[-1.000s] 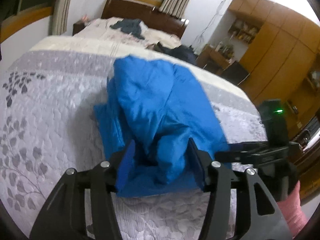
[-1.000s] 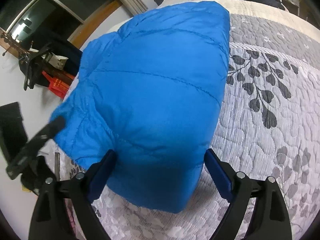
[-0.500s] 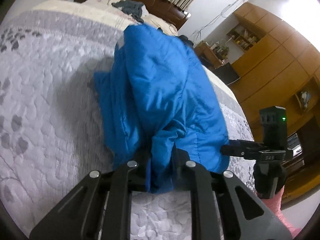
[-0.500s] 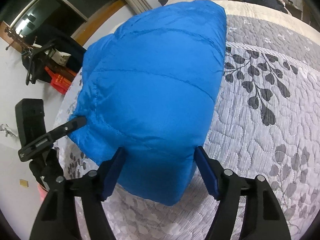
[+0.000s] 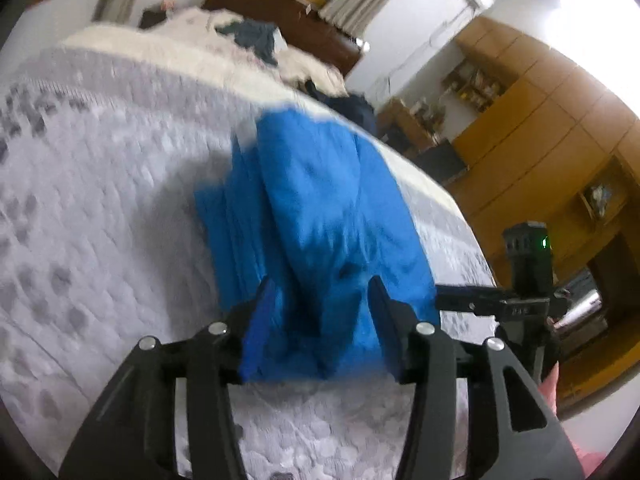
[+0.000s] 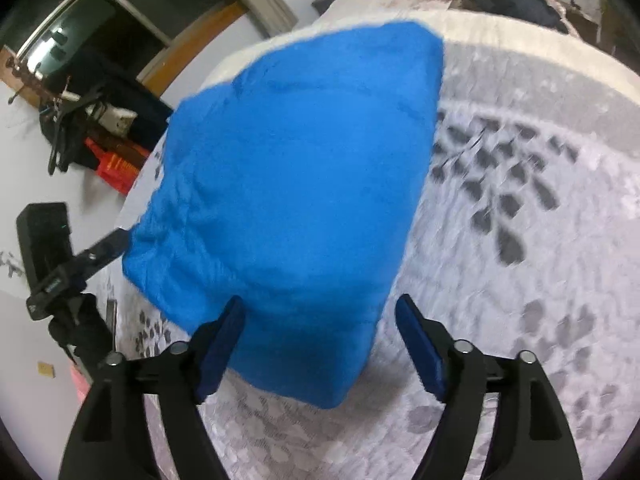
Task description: Fold small clothes
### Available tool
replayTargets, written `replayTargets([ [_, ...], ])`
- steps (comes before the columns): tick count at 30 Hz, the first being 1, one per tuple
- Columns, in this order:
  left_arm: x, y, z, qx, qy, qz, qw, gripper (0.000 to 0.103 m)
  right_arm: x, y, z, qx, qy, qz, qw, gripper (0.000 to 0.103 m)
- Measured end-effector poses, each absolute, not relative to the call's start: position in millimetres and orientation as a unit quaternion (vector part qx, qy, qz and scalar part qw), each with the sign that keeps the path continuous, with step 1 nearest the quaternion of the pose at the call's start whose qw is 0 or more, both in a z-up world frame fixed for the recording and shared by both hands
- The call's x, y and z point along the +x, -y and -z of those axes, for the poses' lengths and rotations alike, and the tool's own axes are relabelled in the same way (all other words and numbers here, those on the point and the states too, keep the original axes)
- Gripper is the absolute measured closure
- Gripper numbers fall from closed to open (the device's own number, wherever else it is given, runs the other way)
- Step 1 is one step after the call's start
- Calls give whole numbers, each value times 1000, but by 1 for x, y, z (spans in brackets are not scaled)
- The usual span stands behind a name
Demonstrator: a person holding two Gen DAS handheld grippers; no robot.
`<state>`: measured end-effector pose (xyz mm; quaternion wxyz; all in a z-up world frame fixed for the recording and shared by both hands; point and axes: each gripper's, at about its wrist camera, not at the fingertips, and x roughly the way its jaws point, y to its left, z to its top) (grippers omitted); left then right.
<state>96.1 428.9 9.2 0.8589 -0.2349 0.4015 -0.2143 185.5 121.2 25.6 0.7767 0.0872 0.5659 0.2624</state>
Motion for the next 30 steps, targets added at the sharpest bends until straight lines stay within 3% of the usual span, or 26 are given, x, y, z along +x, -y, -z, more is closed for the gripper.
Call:
replayTargets([
  [4,129,-430,-22,-236,-407,198,860,53,197,-119,-31,93,-565,-252,780,23],
  [10,191,-424,0,-263,-441,159,843,55,212,-126,-14,114,-572,-258,770,22],
  [14,205,-420,-2,-280,-423,168,845,86,215,-129,-6,119,-571,-263,769,19],
  [16,204,-419,-6,-282,-416,171,848,90,214,-128,-4,121,-570,-266,768,19],
  [22,195,-438,15,-295,-419,170,842,92,205,-136,-8,99,-563,-264,777,19],
  [30,186,-434,39,-237,-435,158,854,91,192,-162,-13,54,-545,-234,803,19],
])
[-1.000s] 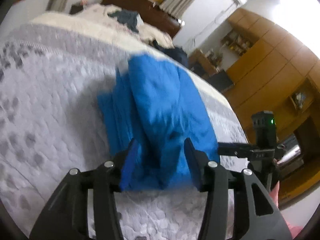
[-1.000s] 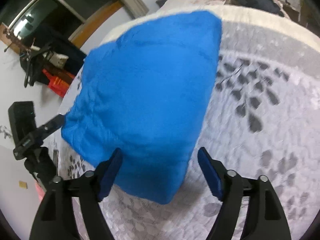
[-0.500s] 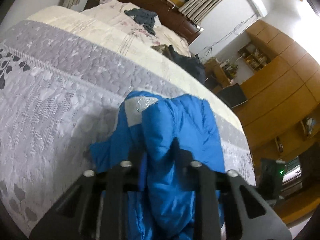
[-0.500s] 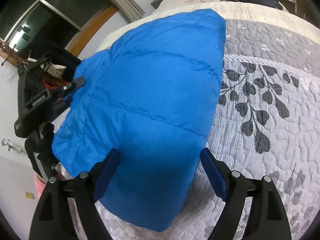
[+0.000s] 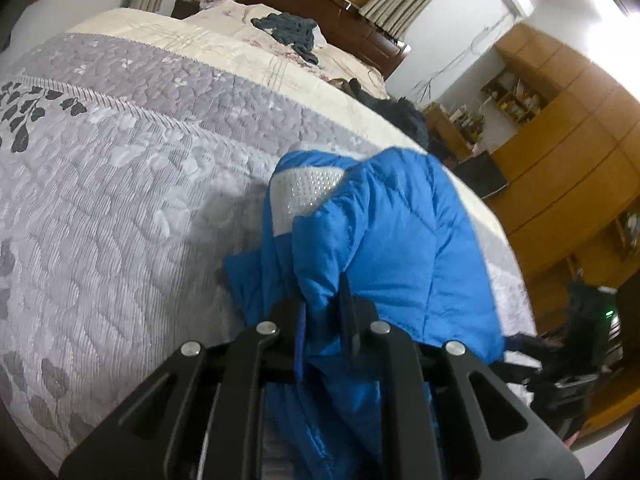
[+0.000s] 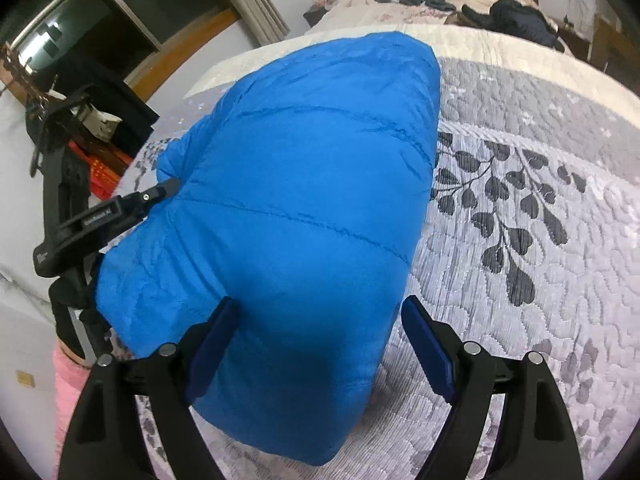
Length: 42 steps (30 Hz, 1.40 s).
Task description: Fold small clothes
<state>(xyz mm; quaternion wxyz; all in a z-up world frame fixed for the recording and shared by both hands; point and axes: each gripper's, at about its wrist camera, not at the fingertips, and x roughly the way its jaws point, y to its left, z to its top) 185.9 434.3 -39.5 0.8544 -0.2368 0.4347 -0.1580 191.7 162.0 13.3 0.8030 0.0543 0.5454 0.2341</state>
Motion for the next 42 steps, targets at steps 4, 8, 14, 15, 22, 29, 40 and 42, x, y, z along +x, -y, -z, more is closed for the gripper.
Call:
replayTargets([
  [4,187,-429,45,-217,-438,151,859,90,187,-171,-16,30,-530,-222,818,19],
  [8,188,-426,49,-210,-442,147,860,89,188,-172,-12,26,-524,-222,822,18],
  [14,184,-423,40,-206,-445,125,862,89,189,-168,-6,39,-530,-224,817,16],
  [15,180,-423,34,-207,-444,118,864,88,188,-167,-8,39,-530,-223,817,16],
  [22,127,-403,-17,-146,-413,84,895,83,169,-165,-19,30,-533,-221,817,18],
  [29,85,-373,-23,-99,-396,91,908,79,144,-171,-26,8,-524,-226,821,19],
  [40,64,-365,-48,-91,-358,112,922,79,137,-182,-26,-11,-515,-229,826,19],
  [42,68,-355,-43,-76,-366,120,920,79,136,-182,-26,-11,-515,-230,826,19],
])
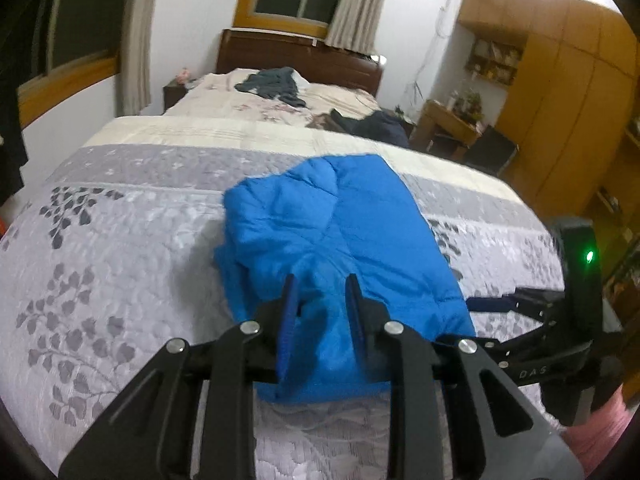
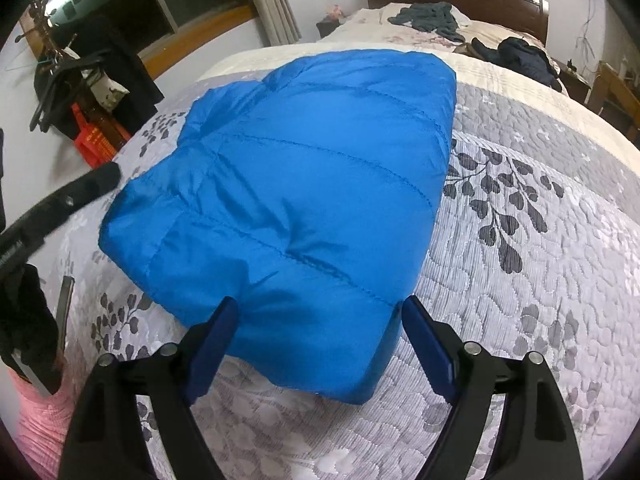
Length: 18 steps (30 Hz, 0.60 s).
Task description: Fold small clothes
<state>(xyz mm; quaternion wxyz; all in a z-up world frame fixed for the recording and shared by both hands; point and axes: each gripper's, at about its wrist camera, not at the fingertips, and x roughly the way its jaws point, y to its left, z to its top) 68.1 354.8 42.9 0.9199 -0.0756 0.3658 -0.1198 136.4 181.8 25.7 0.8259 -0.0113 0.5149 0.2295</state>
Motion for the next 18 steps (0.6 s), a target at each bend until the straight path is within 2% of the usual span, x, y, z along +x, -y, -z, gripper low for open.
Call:
replayTargets([
  [5,82,-348,-18,-40,-394,102,913,77,136,-182,-25,-13,-513,-229,827,19],
  [18,105,-378,21,-129,-447,151,872,76,139,-180,-22,-10,-517,-235,823,19],
])
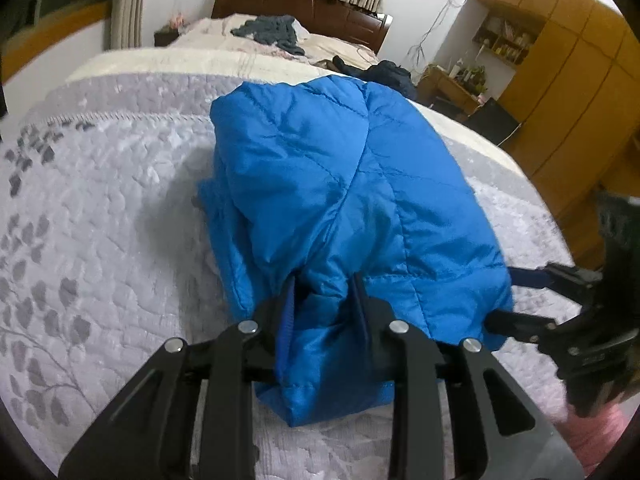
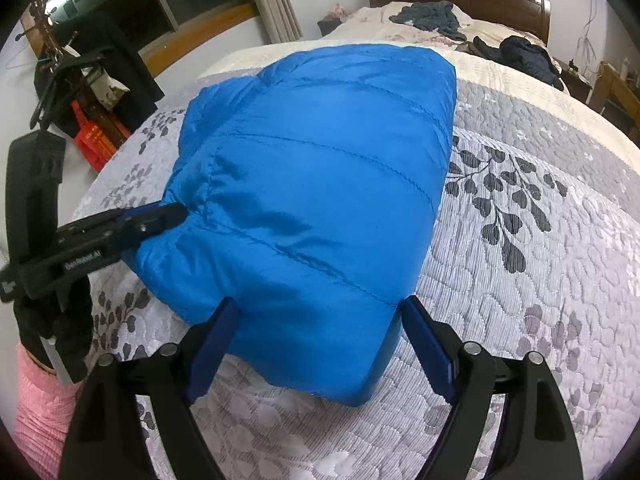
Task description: Fold small clothes
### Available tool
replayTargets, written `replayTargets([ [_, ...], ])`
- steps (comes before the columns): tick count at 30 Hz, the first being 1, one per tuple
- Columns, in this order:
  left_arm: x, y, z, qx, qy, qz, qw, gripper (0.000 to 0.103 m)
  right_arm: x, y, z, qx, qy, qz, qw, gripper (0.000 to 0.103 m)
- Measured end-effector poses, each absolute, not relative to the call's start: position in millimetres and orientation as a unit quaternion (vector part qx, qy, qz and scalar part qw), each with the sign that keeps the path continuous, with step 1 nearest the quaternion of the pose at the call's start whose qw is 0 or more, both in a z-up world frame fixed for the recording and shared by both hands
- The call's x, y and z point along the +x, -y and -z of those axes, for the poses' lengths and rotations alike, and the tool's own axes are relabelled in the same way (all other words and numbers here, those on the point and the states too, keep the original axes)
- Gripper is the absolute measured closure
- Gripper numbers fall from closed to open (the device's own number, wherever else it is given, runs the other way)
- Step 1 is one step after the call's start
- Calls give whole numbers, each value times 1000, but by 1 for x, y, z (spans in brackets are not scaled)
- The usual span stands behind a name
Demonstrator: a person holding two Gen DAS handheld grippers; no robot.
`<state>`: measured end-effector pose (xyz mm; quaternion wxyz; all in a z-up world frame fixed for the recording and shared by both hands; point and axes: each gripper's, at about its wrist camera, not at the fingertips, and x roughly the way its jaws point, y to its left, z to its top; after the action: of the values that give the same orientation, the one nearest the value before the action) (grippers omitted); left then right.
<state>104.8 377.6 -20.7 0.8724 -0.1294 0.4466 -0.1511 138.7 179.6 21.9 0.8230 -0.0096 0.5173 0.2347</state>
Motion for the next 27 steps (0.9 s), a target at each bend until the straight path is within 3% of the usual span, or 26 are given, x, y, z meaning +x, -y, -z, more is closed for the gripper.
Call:
replayTargets([
  [7,117,-399,0,-216,-447,221,839,47,151,-157,-41,34,-505,-256,824,19],
  [9,123,-402,-7,-222,-441,217,842,46,159,-147,-45,57,-505,-266,819,18],
  [14,128,-402,-30,-202,-416,205,863,28,177,-133,-43,81,-514,-268,811,17],
  [27,165,-412,4,-186,-473,197,838,26,204,-131,-30,123,-523,-293,791,15],
])
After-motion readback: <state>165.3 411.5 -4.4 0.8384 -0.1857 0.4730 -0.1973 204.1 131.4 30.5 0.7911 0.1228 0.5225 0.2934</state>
